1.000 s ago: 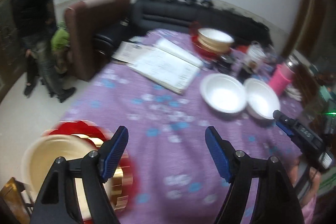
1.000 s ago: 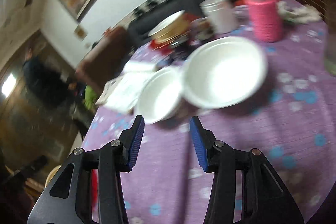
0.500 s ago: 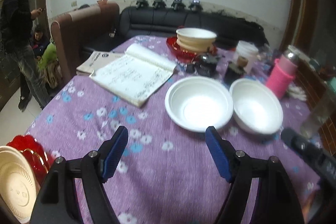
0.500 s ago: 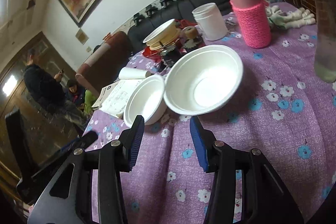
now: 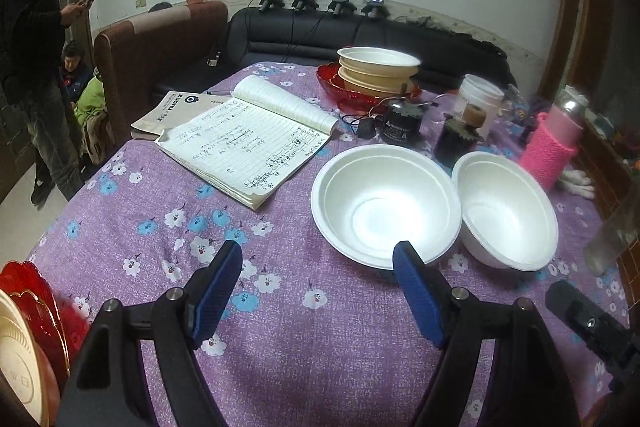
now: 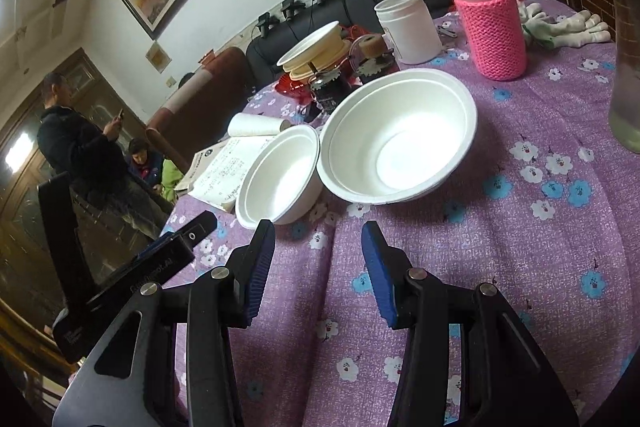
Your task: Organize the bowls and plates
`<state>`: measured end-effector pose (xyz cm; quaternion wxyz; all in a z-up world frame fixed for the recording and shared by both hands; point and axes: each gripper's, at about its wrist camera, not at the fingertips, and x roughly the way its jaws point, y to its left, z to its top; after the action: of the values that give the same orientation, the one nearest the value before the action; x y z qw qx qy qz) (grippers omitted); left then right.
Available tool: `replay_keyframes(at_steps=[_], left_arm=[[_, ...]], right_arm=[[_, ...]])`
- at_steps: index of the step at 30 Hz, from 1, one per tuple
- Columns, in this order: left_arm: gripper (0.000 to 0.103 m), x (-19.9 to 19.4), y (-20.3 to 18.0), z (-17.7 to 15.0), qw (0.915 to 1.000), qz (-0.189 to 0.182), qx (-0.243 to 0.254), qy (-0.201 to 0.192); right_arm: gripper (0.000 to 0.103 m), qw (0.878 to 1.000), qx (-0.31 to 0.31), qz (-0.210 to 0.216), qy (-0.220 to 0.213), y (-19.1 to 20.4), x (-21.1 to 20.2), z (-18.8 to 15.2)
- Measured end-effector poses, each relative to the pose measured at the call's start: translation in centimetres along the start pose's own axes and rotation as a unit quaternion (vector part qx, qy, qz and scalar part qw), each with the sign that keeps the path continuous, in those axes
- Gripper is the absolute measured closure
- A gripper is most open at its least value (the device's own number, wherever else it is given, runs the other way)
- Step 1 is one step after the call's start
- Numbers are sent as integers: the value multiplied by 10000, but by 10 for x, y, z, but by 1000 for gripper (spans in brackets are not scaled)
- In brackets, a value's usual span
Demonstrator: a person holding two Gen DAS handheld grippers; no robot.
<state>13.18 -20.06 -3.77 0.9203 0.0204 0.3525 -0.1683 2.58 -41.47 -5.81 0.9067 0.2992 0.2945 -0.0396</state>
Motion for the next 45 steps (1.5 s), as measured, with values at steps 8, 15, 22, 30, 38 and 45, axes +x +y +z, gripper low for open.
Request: replay_keyframes(at_steps=[8, 15, 22, 30, 38, 45], left_arm=[[25, 6, 1, -2, 9999, -52, 47, 93], [25, 13, 4, -3, 9998, -15, 60, 180], [25, 25, 14, -4, 9992, 140, -28, 374], [25, 36, 23, -6, 9979, 238, -121, 593], [25, 42, 25, -9, 9969, 236, -142, 737], [25, 42, 25, -9, 9970, 228, -116, 737]], right_arm=[[58, 9999, -4, -62, 102, -2, 8, -2], [58, 9996, -24, -149, 242, -5, 16, -7], [58, 9993, 28, -197, 316, -10, 21, -8], [58, 9991, 119, -269, 306, -15, 21, -8], [58, 9986, 181, -285, 402, -18, 25, -10], [58, 9984, 186, -298, 452, -19, 28, -11]])
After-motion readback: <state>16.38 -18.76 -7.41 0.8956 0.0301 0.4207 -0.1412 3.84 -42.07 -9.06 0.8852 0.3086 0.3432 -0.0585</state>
